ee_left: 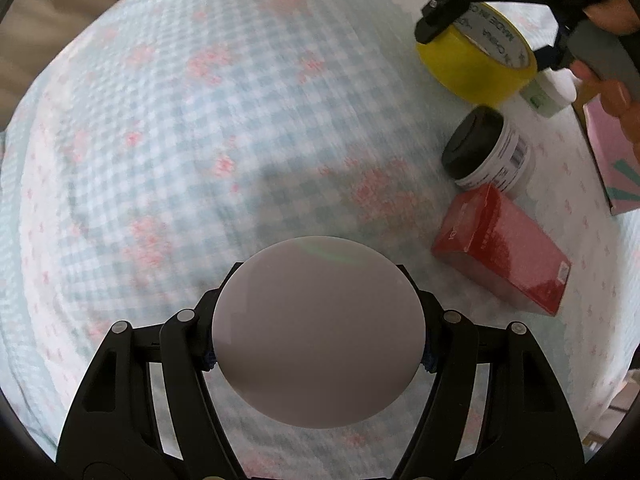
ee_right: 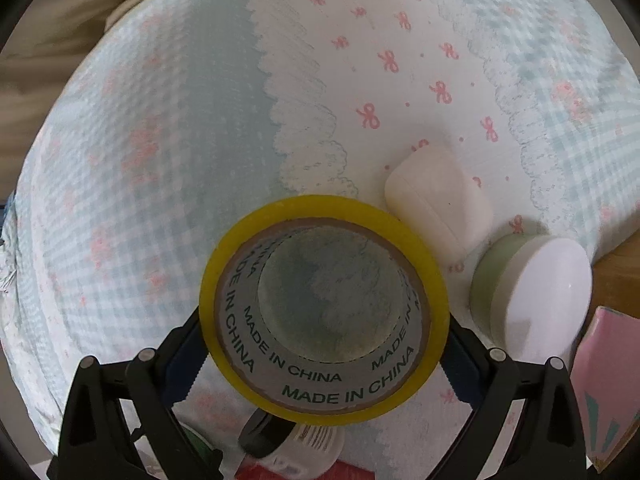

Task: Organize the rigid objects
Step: 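Carry the green jar and yellow tape into the box and release both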

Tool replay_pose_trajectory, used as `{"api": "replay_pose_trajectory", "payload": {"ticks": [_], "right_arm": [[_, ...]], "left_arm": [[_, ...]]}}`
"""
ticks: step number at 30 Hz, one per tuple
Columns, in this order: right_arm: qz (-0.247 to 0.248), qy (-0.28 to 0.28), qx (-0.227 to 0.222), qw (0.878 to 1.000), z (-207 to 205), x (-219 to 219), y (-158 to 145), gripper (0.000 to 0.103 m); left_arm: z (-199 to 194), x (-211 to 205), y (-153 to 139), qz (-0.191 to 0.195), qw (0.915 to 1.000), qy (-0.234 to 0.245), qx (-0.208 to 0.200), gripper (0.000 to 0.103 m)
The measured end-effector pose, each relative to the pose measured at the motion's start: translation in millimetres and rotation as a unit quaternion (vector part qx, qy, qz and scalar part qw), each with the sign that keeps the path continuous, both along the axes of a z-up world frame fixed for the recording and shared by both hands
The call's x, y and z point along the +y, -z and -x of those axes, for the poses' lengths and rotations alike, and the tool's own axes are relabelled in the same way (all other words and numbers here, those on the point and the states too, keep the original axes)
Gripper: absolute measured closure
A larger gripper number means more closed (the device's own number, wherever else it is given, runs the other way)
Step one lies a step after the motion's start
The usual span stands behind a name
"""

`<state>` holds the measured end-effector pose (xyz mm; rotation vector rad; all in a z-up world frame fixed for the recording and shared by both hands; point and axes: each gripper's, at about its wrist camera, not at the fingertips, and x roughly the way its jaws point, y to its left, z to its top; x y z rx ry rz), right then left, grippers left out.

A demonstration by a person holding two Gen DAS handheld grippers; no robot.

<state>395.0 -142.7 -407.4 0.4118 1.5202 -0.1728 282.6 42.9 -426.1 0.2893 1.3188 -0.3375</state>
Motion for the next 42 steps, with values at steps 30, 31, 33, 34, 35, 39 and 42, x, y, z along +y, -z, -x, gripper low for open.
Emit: {"api": "replay_pose_trajectory", "payload": {"ticks": [30,31,33,34,35,39,42], "right_arm": [[0.012,-0.008,-0.181,0.983,188,-66,-299,0.004],[0.011,-0.005,-0.183,0.983,198,-75,-303,0.004],[0.01,0.003,-0.185,0.983,214,-94,-305,0.004],[0.011,0.005,-0.185,0.983,223,-104,-308,0.004],[0.011,0.005,-0.186,0.983,230,-115,-308,0.004],[0.012,0.01,-0.175,0.985,257,-169,-303,0.004],[0.015,0.022,-0.165,0.986,271,-214,-293,0.004]], "left_arm": [[64,-73,-278,0.097,0.9853,0.036,-0.136,0.035],[70,-86,-285,0.1,0.9844,0.038,-0.139,0.035],[79,-106,-293,0.104,0.9831,0.041,-0.145,0.035],[83,-118,-297,0.106,0.9825,0.042,-0.148,0.035],[87,-131,-299,0.108,0.9822,0.042,-0.149,0.035],[100,-183,-296,0.127,0.9824,0.029,-0.133,0.035],[103,-218,-285,0.134,0.9836,0.028,-0.118,0.035]]}}
